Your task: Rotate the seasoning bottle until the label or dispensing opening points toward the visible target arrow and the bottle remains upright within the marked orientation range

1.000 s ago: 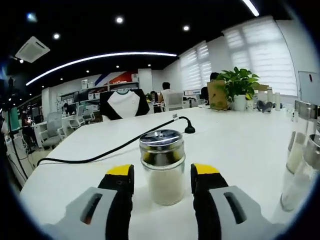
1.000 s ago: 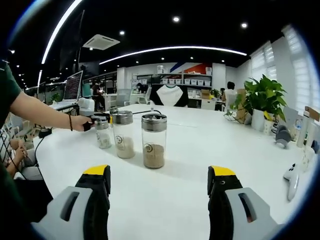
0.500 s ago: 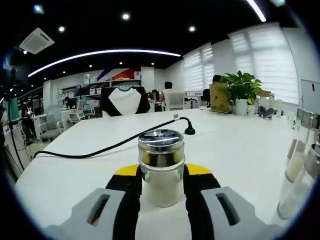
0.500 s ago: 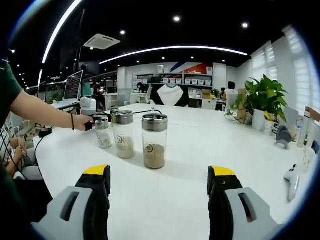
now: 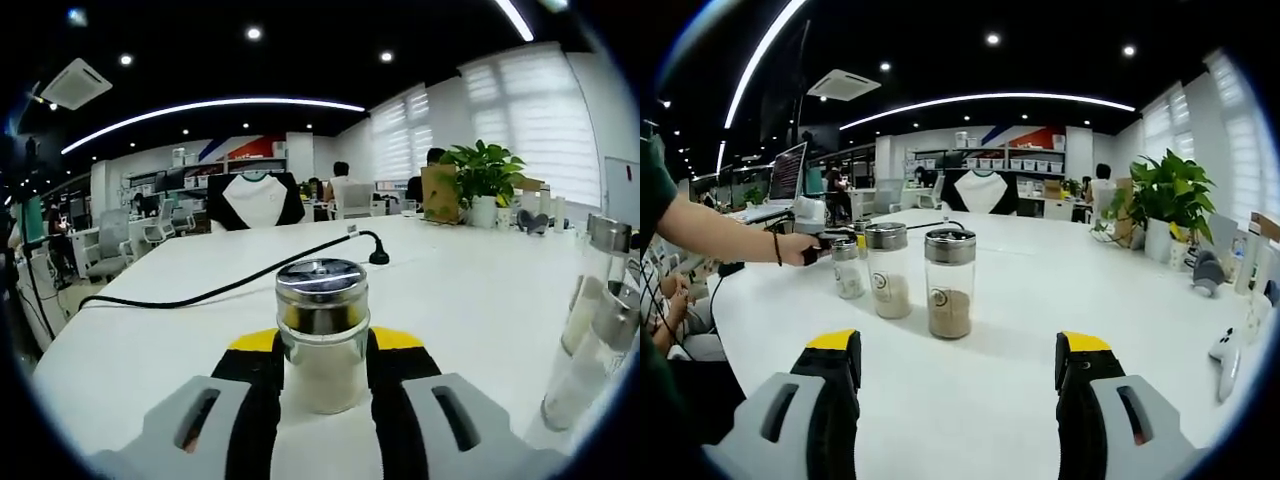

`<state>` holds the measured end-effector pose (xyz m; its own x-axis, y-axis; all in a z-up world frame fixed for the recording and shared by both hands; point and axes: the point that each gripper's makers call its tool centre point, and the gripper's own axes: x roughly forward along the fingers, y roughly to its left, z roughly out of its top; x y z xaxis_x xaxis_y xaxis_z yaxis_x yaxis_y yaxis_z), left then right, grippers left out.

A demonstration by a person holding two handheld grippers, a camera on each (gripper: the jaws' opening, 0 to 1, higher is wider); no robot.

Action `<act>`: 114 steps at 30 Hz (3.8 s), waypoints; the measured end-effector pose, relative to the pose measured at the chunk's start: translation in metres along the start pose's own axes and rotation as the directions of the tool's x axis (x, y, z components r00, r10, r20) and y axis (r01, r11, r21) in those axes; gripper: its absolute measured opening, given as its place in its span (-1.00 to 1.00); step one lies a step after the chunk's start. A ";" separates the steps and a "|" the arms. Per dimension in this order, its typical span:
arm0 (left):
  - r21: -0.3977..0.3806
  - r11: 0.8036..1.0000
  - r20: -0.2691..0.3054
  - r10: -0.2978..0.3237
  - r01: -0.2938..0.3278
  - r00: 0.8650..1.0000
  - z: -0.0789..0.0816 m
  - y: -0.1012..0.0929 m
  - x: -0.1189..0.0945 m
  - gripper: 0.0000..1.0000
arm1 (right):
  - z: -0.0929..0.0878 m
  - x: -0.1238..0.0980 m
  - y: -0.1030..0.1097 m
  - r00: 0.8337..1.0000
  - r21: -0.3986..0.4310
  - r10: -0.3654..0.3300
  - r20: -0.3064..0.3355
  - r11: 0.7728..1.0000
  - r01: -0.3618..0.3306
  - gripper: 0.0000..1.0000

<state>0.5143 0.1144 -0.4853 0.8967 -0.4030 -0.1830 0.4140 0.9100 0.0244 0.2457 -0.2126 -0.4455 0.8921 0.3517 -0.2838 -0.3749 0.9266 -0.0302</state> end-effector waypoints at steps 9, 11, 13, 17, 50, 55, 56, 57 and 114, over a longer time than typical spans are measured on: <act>0.002 1.000 0.014 0.011 -0.011 1.000 -0.005 -0.011 -0.031 -0.32 | 0.000 0.001 0.003 1.000 0.002 0.008 0.003 1.000 -0.008 0.62; 0.005 1.000 0.020 0.012 -0.012 1.000 -0.006 -0.016 -0.039 -0.32 | 0.001 0.001 0.003 1.000 0.001 0.009 0.005 1.000 -0.009 0.62; 0.008 1.000 0.020 0.012 -0.012 1.000 -0.007 -0.020 -0.046 -0.32 | 0.000 0.000 0.003 1.000 0.000 0.009 0.005 1.000 -0.009 0.62; 0.010 1.000 0.024 0.018 -0.019 1.000 -0.010 -0.025 -0.060 -0.32 | -0.001 0.000 0.004 1.000 0.003 0.009 0.004 1.000 -0.009 0.62; 0.007 1.000 0.033 -0.005 0.004 0.999 -0.023 -0.062 -0.119 -0.32 | 0.002 -0.009 0.006 1.000 0.007 0.005 0.027 1.000 -0.005 0.62; 0.017 0.997 0.026 -0.070 0.069 0.997 -0.022 -0.065 -0.120 -0.32 | 0.003 -0.009 0.005 0.999 0.008 0.003 0.032 1.000 -0.003 0.62; 0.023 0.996 0.023 -0.091 0.091 0.996 -0.022 -0.066 -0.119 -0.32 | 0.003 -0.009 0.004 0.999 0.008 0.003 0.033 1.000 -0.003 0.62; 0.026 0.995 0.020 -0.101 0.101 0.995 -0.022 -0.066 -0.119 -0.32 | 0.003 -0.009 0.005 0.999 0.008 0.003 0.033 1.000 -0.003 0.62; -0.090 0.990 0.054 0.116 -0.111 0.992 -0.011 -0.075 -0.148 0.09 | -0.001 -0.015 0.001 0.999 0.032 -0.011 0.040 0.999 0.009 0.63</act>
<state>0.3486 0.1073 -0.4711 0.9458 -0.2996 -0.1254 0.2963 0.9541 -0.0444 0.2317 -0.2174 -0.4425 0.9054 0.3470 -0.2446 -0.3583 0.9336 -0.0020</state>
